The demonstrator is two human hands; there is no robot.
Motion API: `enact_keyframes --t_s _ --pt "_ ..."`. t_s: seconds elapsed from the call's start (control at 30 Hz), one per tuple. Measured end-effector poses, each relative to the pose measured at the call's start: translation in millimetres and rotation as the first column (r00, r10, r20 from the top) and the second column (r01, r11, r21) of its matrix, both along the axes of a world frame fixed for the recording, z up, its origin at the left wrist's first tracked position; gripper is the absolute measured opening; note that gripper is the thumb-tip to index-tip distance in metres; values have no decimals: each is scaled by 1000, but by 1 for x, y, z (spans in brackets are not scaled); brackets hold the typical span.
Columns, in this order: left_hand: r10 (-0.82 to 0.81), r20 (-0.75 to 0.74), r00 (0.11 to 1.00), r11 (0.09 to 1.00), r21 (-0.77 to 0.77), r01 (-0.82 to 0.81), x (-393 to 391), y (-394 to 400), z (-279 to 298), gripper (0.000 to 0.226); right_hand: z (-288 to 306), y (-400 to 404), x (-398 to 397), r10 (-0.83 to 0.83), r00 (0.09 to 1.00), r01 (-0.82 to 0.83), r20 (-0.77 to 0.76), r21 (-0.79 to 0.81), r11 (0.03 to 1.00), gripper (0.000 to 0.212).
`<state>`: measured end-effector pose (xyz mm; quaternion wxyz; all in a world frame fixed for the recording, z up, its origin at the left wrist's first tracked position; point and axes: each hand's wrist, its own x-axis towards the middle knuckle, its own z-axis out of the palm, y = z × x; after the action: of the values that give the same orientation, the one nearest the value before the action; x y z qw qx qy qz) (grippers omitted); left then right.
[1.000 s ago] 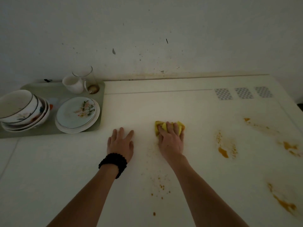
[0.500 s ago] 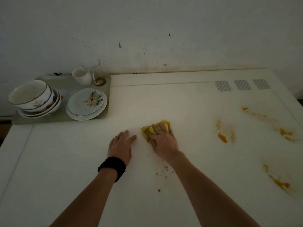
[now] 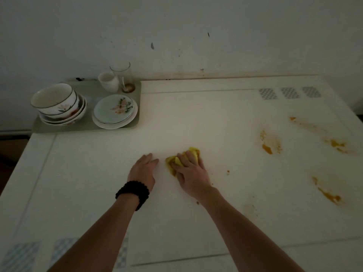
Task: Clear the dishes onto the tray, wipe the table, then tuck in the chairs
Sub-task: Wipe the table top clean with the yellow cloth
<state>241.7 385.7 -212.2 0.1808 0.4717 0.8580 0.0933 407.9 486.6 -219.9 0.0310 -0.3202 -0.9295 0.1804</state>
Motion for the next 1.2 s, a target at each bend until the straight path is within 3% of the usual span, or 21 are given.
enact_keyframes --t_s 0.1,0.27,0.4,0.5,0.63,0.73,0.8,0.87,1.03,1.1,1.2 --pt "17 -40 999 999 -46 -18 12 1 -2 65 0 5 30 -33 999 33 0 4 999 45" --pt "-10 -8 1000 992 -125 9 46 1 4 54 -1 1 57 -357 934 357 35 8 934 47" --pt "-28 -2 1000 998 -50 28 58 -16 6 65 5 -25 44 -527 842 533 110 -34 845 46" --pt "-55 11 998 998 21 55 46 -35 0 73 6 -56 22 -434 896 440 98 -56 896 48" --pt "-29 41 999 996 82 25 44 -50 -8 71 2 -88 29 -101 994 103 34 -35 994 46" --pt "24 60 998 998 62 -28 52 -55 -10 74 2 -81 62 77 996 -77 43 -3 997 46" --pt "46 59 997 998 34 -48 57 -56 -10 75 0 -67 90 -9 998 8 67 20 1000 46" --pt "55 61 997 998 28 -57 64 -60 -9 75 0 -59 115 -209 976 206 63 50 977 47" --pt "21 22 1000 1000 15 -21 78 -75 -7 79 3 -85 103 -559 818 562 133 19 827 44" --pt "-4 16 1000 1000 11 4 80 -82 -4 81 3 -114 78 -522 844 520 119 52 853 49" --pt "-55 54 997 998 17 54 72 -87 1 71 -1 -166 52 -247 966 243 81 57 968 51"
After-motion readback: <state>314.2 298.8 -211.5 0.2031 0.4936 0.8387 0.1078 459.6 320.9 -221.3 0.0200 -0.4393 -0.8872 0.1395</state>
